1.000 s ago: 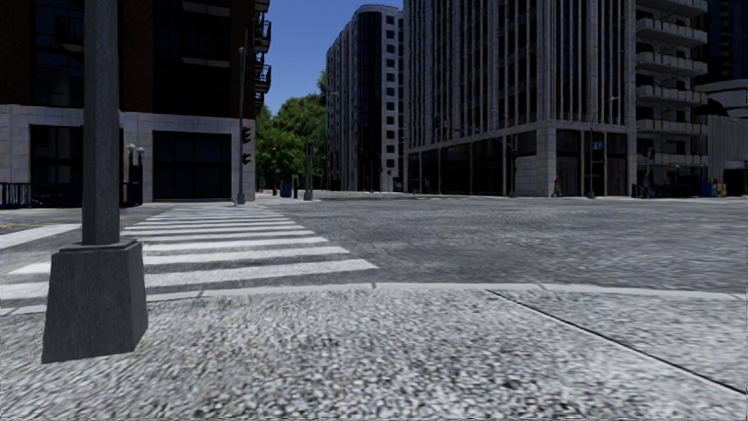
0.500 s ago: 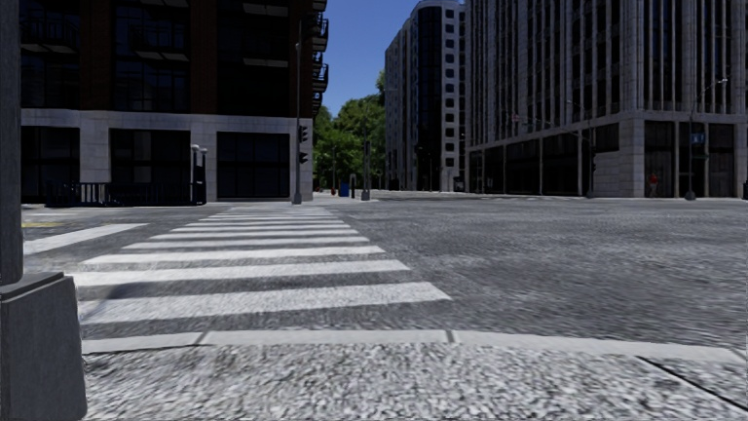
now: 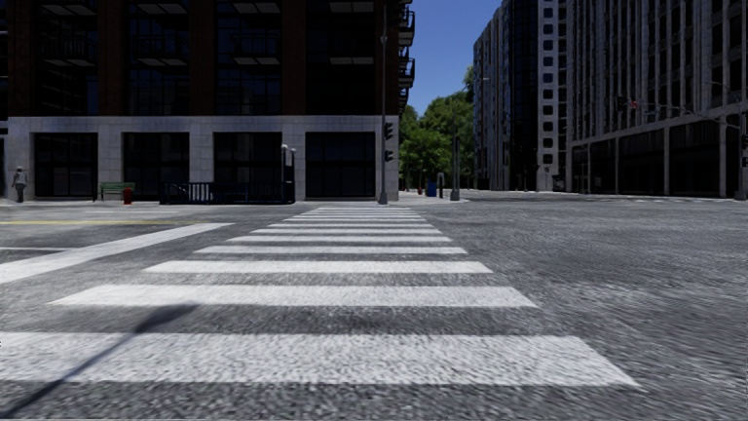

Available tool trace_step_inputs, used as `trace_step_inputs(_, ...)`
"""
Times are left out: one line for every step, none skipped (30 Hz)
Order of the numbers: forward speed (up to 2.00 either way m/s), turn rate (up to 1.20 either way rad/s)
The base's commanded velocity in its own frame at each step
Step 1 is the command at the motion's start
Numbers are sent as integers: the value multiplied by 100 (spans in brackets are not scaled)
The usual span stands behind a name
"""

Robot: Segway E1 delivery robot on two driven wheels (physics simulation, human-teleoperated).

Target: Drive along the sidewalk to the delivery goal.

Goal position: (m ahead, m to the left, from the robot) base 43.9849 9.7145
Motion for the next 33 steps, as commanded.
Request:
trace_step_inputs(160,58)
trace_step_inputs(160,58)
trace_step_inputs(136,43)
trace_step_inputs(132,25)
trace_step_inputs(132,25)
trace_step_inputs(128,0)
trace_step_inputs(126,0)
trace_step_inputs(125,0)
trace_step_inputs(125,0)
trace_step_inputs(125,0)
trace_step_inputs(125,0)
trace_step_inputs(124,0)
trace_step_inputs(124,0)
trace_step_inputs(124,0)
trace_step_inputs(124,0)
trace_step_inputs(124,0)
trace_step_inputs(124,0)
trace_step_inputs(124,0)
trace_step_inputs(124,0)
trace_step_inputs(124,0)
trace_step_inputs(124,0)
trace_step_inputs(124,0)
trace_step_inputs(124,0)
trace_step_inputs(124,0)
trace_step_inputs(124,0)
trace_step_inputs(124,0)
trace_step_inputs(124,0)
trace_step_inputs(124,0)
trace_step_inputs(124,-2)
trace_step_inputs(124,-11)
trace_step_inputs(124,-20)
trace_step_inputs(124,-20)
trace_step_inputs(124,-23)
